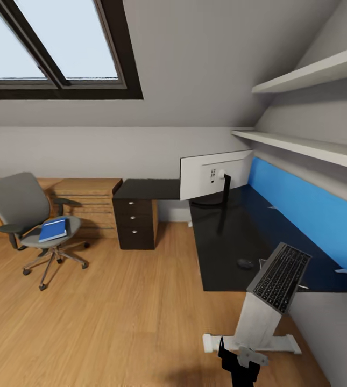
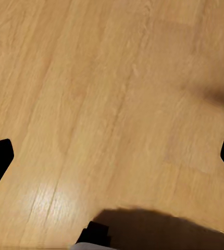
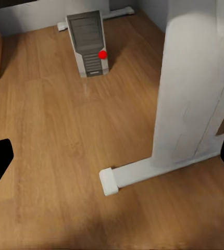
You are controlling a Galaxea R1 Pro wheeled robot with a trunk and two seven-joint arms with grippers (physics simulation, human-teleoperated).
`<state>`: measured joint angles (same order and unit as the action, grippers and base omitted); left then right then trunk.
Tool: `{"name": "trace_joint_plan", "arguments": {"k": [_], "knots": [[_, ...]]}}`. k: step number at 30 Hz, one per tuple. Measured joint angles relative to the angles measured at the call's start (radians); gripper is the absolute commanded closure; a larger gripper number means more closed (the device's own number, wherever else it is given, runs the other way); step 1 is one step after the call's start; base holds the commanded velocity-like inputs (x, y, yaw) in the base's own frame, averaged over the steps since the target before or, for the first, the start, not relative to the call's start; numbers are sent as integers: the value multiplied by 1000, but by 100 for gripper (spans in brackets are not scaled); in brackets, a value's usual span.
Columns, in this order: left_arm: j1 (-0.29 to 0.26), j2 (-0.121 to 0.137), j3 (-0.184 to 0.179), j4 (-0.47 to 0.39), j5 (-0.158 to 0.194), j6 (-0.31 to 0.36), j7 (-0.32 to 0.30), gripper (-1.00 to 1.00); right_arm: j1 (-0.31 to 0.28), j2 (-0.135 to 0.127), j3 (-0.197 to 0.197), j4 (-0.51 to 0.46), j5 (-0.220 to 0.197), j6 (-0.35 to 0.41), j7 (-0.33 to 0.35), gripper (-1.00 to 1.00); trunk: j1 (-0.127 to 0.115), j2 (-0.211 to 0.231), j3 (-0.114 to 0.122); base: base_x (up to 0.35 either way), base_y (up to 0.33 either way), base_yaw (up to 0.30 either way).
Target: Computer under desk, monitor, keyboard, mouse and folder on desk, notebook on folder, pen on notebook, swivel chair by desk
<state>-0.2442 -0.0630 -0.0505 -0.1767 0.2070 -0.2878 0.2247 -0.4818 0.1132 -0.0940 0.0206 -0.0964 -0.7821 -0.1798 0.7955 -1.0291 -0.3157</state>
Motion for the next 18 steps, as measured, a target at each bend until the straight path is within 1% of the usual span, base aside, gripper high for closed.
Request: {"name": "trace_joint_plan", "arguments": {"k": [2,6,13,18], "knots": [[0,0,0,0,0,-1,0,-100,0,1,0,0,0,0,0,-100,0,0,-1,-244,-218,-197],[0,0,0,0,0,-3,0,-100,0,4,0,0,0,0,0,-100,0,0,-3,-134,-294,-59],[0,1,0,0,0,-4,1,-100,0,3,0,0,-2,2,0,-100,0,0,-3,-38,-317,-15],[0,2,0,0,0,-4,1,-100,0,1,-1,0,-3,4,0,-100,-1,0,-4,-6,-214,-2]]}}
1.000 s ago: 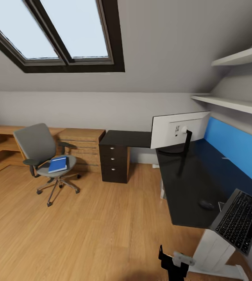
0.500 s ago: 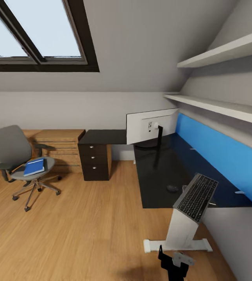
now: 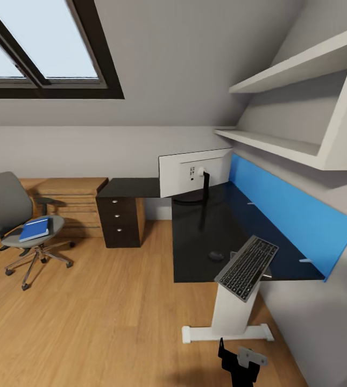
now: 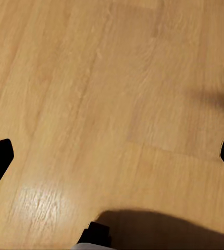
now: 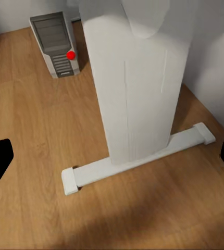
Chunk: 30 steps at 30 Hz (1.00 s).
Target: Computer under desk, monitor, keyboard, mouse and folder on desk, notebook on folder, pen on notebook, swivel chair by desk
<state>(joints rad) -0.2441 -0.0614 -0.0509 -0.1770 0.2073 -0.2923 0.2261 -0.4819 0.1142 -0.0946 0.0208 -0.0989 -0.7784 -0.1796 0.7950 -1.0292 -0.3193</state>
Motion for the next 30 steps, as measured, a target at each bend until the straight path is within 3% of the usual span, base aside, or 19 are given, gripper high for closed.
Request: {"name": "trace_joint_plan", "arguments": {"k": [6,14,17,20,22,23,30], "knots": [[0,5,5,0,5,-2,5,-100,0,3,0,1,0,4,1,-100,0,0,0,-1,-42,0],[0,16,7,-1,6,-3,5,-100,0,-13,-4,-9,-4,1,-4,-100,0,0,0,0,-1,0],[0,19,7,-2,6,-3,5,-100,-1,-68,-29,-79,-48,17,-9,-100,0,0,0,0,0,0],[0,20,7,-2,6,-3,5,-100,-1,-88,-65,-112,-124,70,-8,-100,0,0,0,0,0,0],[0,20,8,-2,6,-3,5,-100,-1,-96,-72,-124,-153,97,-6,-100,0,0,0,0,0,0],[0,20,8,-2,6,-3,5,-100,-1,-114,-83,-141,-183,133,-6,-100,0,0,0,0,0,0],[0,21,8,-2,6,-3,5,-100,-1,-209,-96,-191,-259,249,-6,-100,0,0,0,0,0,0]]}}
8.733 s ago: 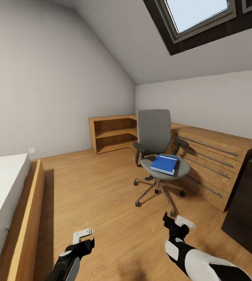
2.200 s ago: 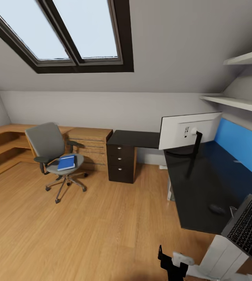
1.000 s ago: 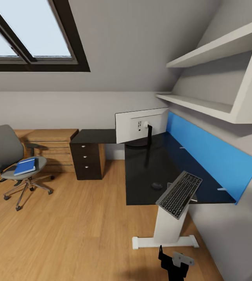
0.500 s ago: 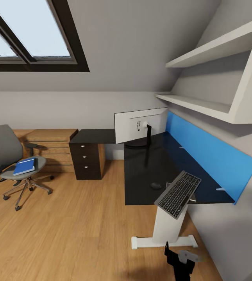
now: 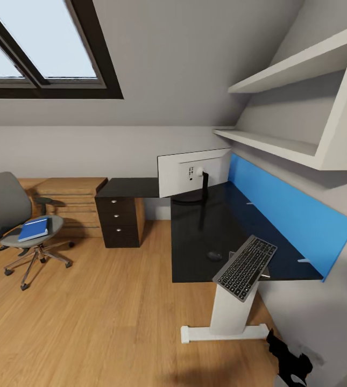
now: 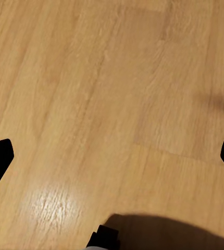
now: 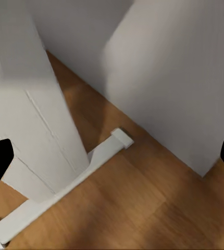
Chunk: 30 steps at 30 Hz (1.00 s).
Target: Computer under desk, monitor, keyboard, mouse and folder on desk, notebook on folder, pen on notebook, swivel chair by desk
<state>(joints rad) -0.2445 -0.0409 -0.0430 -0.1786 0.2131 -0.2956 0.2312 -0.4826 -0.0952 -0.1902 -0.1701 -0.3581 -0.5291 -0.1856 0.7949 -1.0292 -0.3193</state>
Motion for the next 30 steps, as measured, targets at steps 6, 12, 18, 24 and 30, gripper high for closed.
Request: {"name": "trace_joint_plan", "arguments": {"k": [6,12,18,24,30], "knots": [[0,4,0,0,0,0,0,-100,-1,-49,-3,-162,-40,176,-4,-100,0,0,0,0,0,0],[0,6,3,0,0,0,1,-100,-1,-83,-3,-449,-44,438,-18,-100,0,0,0,0,0,0],[0,21,4,-3,1,0,1,-100,-6,-83,12,-654,-45,594,-79,-100,0,0,0,0,0,0],[0,25,5,-4,2,-29,0,-100,-78,-55,131,-711,-42,776,-91,-100,0,0,0,0,0,0],[0,26,4,-3,2,-132,0,-100,-167,16,354,-678,-40,836,-93,-100,0,0,0,0,0,0]]}}
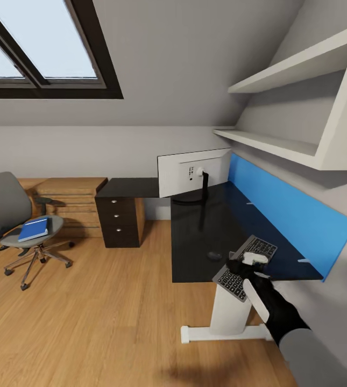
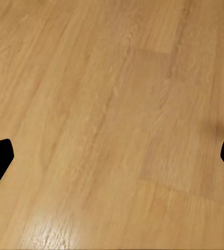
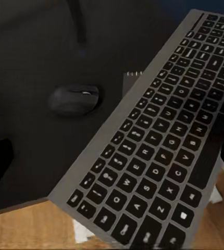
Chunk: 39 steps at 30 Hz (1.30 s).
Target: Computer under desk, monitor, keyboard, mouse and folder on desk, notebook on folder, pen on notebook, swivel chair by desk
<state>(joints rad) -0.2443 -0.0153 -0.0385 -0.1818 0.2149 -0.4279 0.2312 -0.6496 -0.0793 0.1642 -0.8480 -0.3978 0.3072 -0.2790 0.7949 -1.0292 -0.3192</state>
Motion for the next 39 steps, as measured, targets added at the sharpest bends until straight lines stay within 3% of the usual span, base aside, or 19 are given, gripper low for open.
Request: {"name": "trace_joint_plan", "arguments": {"k": [3,5,9,19,28,39], "knots": [[0,0,-1,0,0,-34,0,-100,-7,24,63,62,1,9,0,-100,0,0,0,0,0,0],[0,2,-1,4,0,-117,-1,-100,-9,48,97,105,14,12,1,-100,0,0,0,0,0,0],[0,7,-1,19,1,-192,-1,-100,-10,58,114,119,38,11,3,-100,0,0,0,0,0,0],[0,12,-1,29,2,-218,0,-100,-11,65,116,121,42,5,5,-100,0,0,0,65,0,1],[1,12,-1,29,1,-217,0,-100,-11,94,116,125,48,5,2,-100,-1,0,-1,302,0,157],[0,11,-2,30,0,-216,-1,-100,-11,89,113,128,51,-4,7,-100,0,0,-4,280,0,124]]}}
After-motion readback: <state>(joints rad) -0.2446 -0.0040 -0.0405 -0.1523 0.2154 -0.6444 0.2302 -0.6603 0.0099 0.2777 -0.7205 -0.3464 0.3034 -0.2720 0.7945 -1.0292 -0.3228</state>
